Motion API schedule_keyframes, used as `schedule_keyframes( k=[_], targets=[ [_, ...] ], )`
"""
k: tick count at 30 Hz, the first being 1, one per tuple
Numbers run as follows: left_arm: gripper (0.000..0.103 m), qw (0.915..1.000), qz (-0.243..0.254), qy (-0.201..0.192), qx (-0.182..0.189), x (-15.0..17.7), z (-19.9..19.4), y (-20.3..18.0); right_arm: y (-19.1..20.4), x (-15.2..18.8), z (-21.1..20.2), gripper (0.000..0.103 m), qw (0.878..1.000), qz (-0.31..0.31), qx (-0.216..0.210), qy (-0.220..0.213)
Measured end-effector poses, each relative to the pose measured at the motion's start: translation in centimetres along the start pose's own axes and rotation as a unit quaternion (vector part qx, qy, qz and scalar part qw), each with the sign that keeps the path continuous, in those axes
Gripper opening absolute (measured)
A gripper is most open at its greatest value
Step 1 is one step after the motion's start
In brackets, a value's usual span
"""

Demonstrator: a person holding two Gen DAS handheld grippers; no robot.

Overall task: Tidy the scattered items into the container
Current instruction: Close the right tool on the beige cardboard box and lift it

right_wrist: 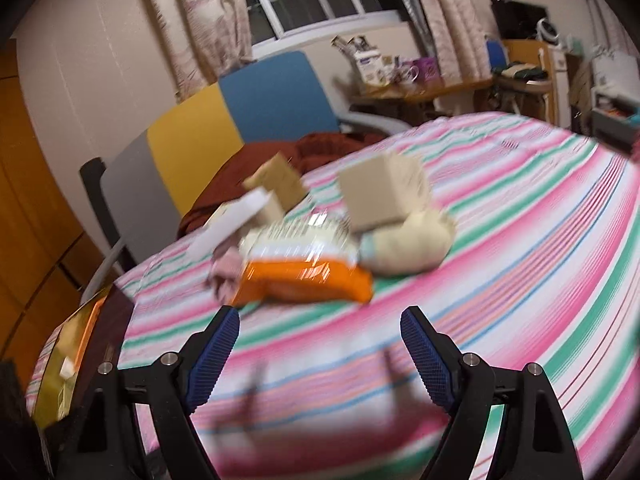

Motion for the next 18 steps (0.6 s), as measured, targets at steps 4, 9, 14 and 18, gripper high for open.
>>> schedule_keyframes(
  k=[4,9,14,18],
  targets=[
    [0.067,0.9998,-0.014,0.007,0.011,0.5,0.4,0.1,-0.8,-2.7,0.5,0.085,1.0,-0.003,0.024,-0.011],
    [0.067,0.9996,-0.022,0.007,0.018,0.6,0.5,0.2,-0.7,-6.1,2.1,0.085,0.999,-0.011,0.051,-0.013],
    [0.067,0.9996,-0.024,0.006,0.016,0.8,0.5,0.2,0.2,-8.0,4.7,0.085,0.994,-0.046,0.095,-0.003],
    [0.067,0.9995,-0.026,0.006,0.019,0.8,0.6,0.2,1.0,-8.6,6.7,0.085,0.984,-0.094,0.152,-0.006]
  ],
)
Point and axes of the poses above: each gripper's, at about its wrist camera, not at the fingertips, and z roughly the way its jaws point, y to its left, x to its underside, the point moved 10 cm from there along z, roughly the way its jaws point, and after that the axes turned 11 degrees about x, right-handed, at the moved point
